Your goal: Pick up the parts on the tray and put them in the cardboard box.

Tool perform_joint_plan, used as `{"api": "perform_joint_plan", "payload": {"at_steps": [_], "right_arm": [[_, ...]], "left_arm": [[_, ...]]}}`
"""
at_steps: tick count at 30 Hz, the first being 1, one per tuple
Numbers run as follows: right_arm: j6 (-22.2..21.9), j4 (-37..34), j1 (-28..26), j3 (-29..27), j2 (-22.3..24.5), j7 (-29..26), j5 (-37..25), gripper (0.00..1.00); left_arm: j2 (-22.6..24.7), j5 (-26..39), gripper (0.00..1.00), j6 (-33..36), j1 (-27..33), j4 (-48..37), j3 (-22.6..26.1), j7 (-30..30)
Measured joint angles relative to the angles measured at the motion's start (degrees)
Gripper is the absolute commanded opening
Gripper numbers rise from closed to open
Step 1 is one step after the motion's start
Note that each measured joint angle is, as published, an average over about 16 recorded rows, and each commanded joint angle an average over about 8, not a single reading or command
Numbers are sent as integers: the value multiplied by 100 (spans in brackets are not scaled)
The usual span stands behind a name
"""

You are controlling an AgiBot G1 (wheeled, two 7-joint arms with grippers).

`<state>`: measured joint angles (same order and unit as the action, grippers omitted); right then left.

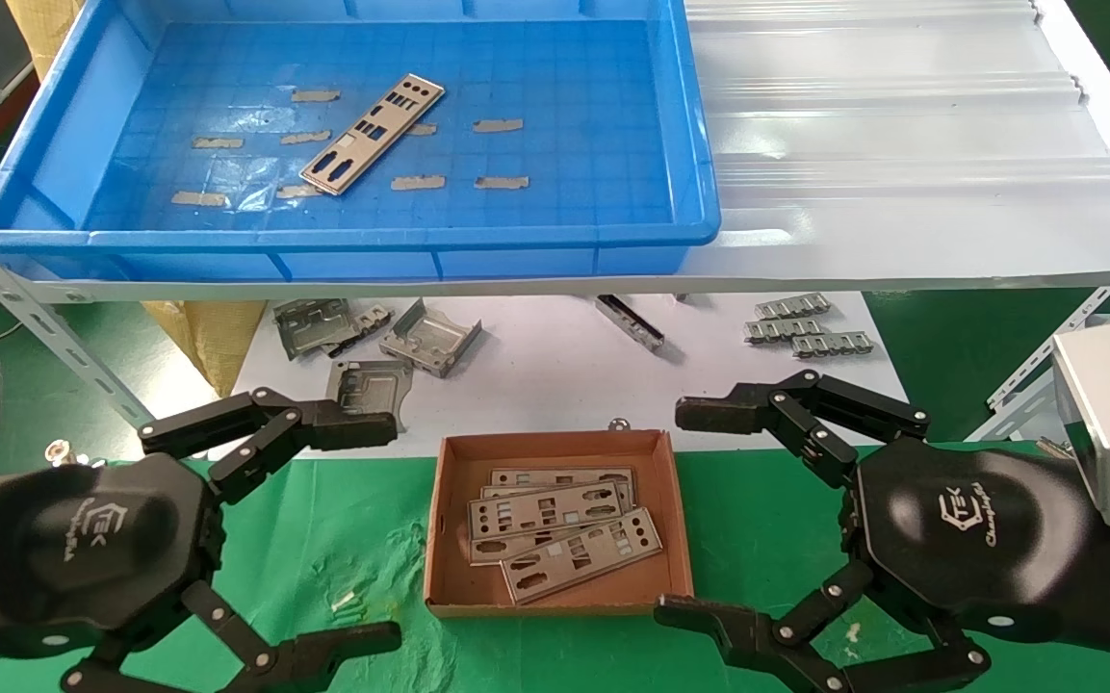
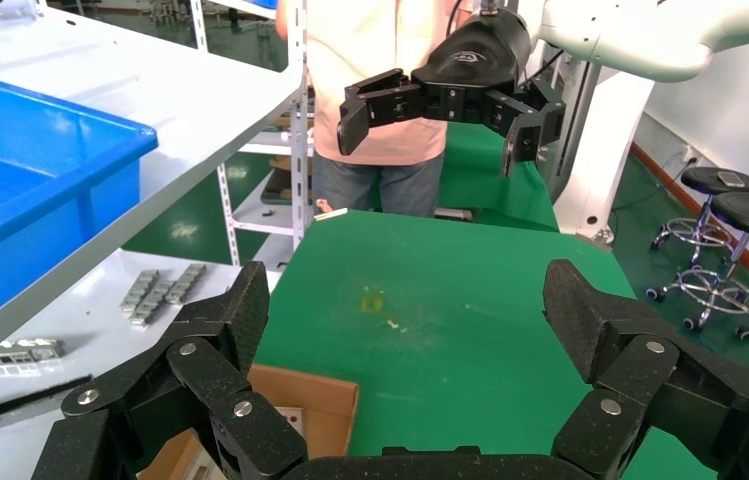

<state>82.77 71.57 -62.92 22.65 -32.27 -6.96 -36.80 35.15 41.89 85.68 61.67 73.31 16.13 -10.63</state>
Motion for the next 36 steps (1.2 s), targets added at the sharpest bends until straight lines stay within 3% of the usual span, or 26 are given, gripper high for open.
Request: {"api": "perform_joint_plan", "payload": {"at_steps": [20,28,36], "right_arm": [[0,0,0,0,0,0,0,100],[0,0,0,0,0,0,0,2],[0,0,0,0,0,0,0,0]], "left_arm": [[0,0,100,0,0,0,0,0],[0,0,100,0,0,0,0,0],[0,0,100,0,0,0,0,0]]}}
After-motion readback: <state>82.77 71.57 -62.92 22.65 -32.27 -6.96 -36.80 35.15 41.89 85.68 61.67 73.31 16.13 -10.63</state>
